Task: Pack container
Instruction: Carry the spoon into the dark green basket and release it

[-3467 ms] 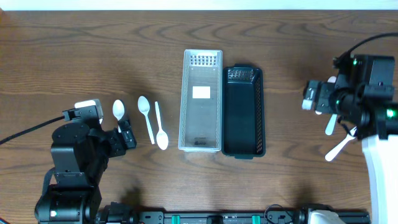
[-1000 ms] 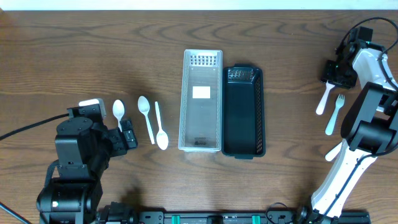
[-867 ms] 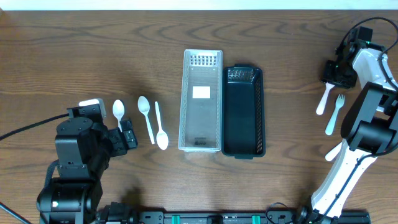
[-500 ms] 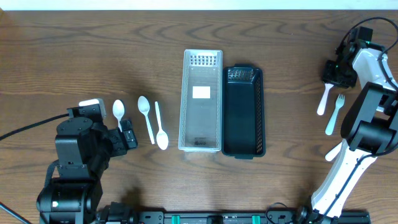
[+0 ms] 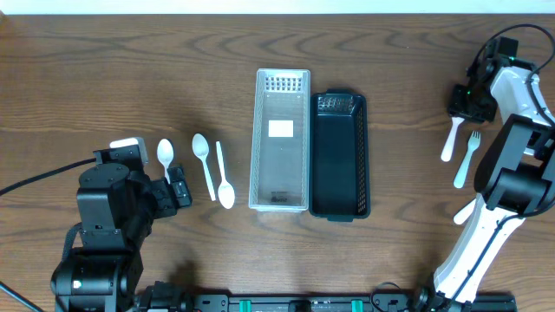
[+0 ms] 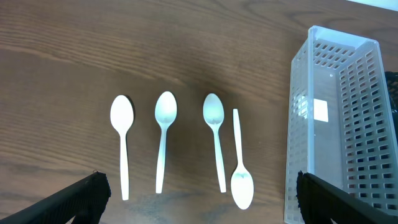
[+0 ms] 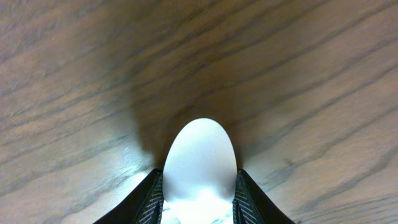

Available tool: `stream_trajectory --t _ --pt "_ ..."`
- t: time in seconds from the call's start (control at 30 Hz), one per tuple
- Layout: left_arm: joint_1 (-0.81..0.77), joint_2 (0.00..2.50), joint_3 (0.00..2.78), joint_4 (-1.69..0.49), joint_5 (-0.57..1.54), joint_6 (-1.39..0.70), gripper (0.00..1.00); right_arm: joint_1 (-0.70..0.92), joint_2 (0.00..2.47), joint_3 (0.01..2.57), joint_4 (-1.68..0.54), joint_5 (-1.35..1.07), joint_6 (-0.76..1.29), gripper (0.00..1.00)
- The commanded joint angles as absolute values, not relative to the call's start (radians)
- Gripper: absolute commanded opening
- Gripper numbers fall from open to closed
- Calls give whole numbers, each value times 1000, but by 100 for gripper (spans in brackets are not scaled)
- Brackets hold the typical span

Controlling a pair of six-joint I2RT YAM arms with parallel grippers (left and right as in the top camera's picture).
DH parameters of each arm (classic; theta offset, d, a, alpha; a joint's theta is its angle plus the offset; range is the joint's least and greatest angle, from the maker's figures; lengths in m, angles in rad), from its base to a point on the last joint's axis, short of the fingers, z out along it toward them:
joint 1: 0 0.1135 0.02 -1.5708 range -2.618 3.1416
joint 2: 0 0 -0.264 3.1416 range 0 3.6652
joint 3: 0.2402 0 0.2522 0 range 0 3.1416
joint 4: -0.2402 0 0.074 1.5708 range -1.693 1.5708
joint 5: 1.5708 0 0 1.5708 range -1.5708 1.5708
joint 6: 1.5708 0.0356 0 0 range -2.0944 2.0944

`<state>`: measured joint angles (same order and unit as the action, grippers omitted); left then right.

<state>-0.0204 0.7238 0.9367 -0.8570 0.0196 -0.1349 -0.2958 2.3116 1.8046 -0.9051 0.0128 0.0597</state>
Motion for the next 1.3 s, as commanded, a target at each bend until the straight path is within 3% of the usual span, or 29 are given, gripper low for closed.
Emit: stream_trajectory --t 0.0,0.23,0.47,0.77,1.03,1.27 --pt "-14 726 951 -862 19 -144 98 -251 2251 1806 -925 2 82 1" --pt "-14 726 951 -883 19 -144 98 -121 1983 1806 -992 2 136 1" --pt "-14 726 951 -912 19 -144 98 116 1776 1806 -1108 -4 260 1" --pt "-14 726 951 -937 19 -144 98 378 1816 1726 -1122 1 424 1" --pt "-14 726 951 -942 19 -144 98 447 1877 1464 -959 -1 471 1" --pt "-14 726 951 -943 19 -144 98 452 1883 1330 -848 -1 470 18"
